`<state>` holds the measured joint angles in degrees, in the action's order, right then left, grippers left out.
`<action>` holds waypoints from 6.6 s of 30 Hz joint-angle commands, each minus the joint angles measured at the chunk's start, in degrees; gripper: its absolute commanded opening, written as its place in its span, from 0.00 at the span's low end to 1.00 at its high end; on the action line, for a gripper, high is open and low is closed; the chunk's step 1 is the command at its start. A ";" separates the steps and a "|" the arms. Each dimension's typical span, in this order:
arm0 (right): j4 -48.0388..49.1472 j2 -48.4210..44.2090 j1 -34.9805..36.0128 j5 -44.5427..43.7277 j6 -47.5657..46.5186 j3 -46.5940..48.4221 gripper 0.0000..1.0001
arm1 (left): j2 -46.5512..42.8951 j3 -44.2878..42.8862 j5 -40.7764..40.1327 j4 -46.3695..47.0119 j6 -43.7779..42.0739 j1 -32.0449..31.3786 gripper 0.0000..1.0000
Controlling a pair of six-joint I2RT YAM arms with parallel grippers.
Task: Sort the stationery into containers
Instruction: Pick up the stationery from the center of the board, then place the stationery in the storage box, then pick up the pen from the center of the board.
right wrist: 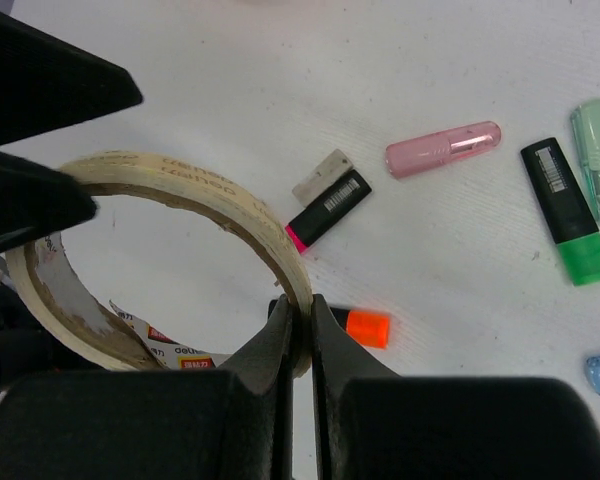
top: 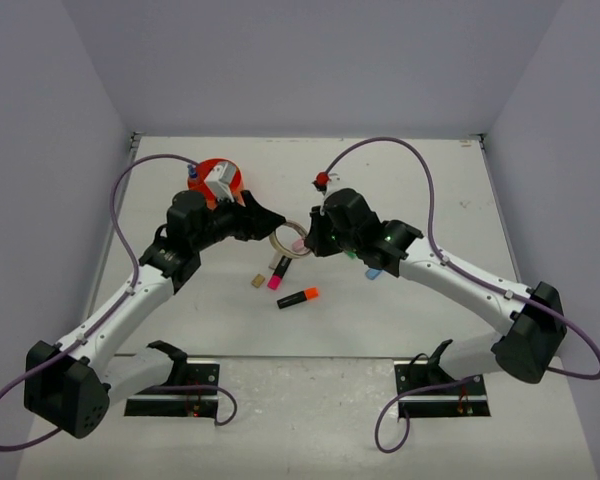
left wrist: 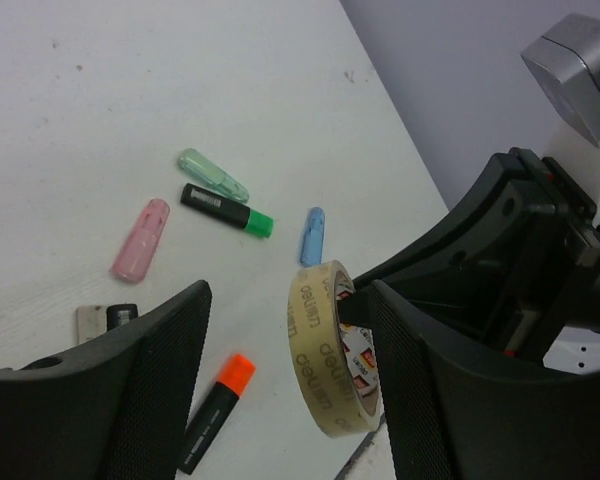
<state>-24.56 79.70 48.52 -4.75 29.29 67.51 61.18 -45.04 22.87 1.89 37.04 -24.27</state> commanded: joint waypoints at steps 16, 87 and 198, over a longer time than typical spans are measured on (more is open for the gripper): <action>1.70 -2.46 -0.62 -0.90 -0.22 2.28 0.00 | 2.71 -7.83 -1.47 0.30 0.50 -3.59 0.00; -5.74 -22.04 -5.63 -10.15 1.73 -13.80 0.99 | 61.36 -66.97 -64.13 -30.74 3.54 11.44 0.00; 1.47 -2.71 -3.24 4.55 -14.05 7.40 0.00 | 5.69 -4.05 4.57 17.75 15.54 -2.12 0.86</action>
<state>-24.28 76.88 44.65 -1.49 14.23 73.91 67.40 -49.98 25.35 12.77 50.60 -25.83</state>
